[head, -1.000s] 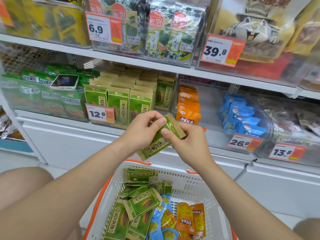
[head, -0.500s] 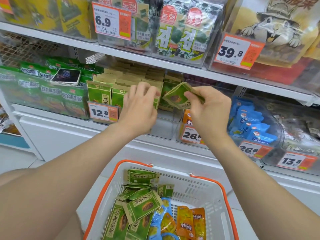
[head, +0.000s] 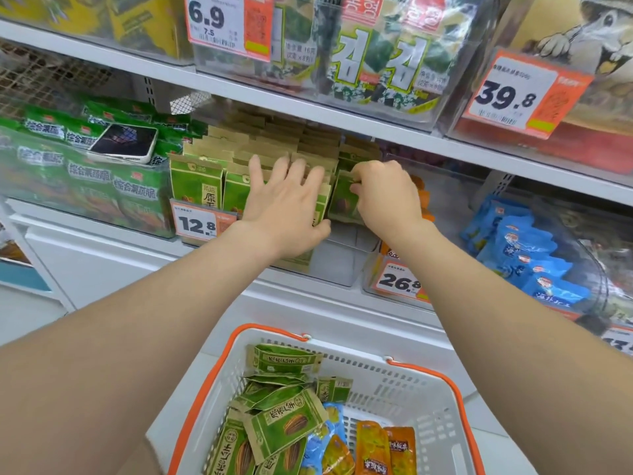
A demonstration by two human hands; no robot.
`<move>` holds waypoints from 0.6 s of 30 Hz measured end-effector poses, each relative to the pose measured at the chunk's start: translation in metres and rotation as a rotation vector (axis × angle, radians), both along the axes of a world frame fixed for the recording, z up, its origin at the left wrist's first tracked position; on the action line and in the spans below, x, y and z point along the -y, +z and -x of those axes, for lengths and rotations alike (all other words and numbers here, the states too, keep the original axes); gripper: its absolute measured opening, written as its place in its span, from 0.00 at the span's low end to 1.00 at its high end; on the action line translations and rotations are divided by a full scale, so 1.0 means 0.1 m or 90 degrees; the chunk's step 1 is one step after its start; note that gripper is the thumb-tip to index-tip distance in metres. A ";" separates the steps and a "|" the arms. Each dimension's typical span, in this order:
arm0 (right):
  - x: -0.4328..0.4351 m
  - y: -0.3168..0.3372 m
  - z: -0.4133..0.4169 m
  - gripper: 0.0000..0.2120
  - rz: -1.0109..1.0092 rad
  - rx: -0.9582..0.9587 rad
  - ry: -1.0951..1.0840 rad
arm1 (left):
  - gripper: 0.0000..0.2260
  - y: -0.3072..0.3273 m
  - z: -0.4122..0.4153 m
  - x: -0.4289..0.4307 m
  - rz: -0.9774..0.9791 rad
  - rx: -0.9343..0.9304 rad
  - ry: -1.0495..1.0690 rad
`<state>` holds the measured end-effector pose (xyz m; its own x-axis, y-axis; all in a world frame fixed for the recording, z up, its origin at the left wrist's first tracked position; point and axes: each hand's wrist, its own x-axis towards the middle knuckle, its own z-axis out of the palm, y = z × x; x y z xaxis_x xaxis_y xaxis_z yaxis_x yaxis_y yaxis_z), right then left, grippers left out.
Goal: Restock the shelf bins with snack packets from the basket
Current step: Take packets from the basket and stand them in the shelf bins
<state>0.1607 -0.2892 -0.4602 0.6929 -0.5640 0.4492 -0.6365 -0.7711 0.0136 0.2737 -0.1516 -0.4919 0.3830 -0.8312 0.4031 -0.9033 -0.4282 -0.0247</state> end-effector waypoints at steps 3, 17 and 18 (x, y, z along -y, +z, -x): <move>0.11 -0.03 -0.17 0.09 -0.007 -0.068 -0.058 | 0.37 0.01 -0.02 0.04 0.015 0.017 0.014; 0.28 0.02 -0.55 0.24 0.151 -0.119 -0.166 | 0.35 0.00 -0.03 0.11 0.026 0.031 0.032; 0.24 0.02 -0.53 0.23 0.177 -0.131 -0.162 | 0.35 0.00 -0.03 0.10 0.026 0.032 0.033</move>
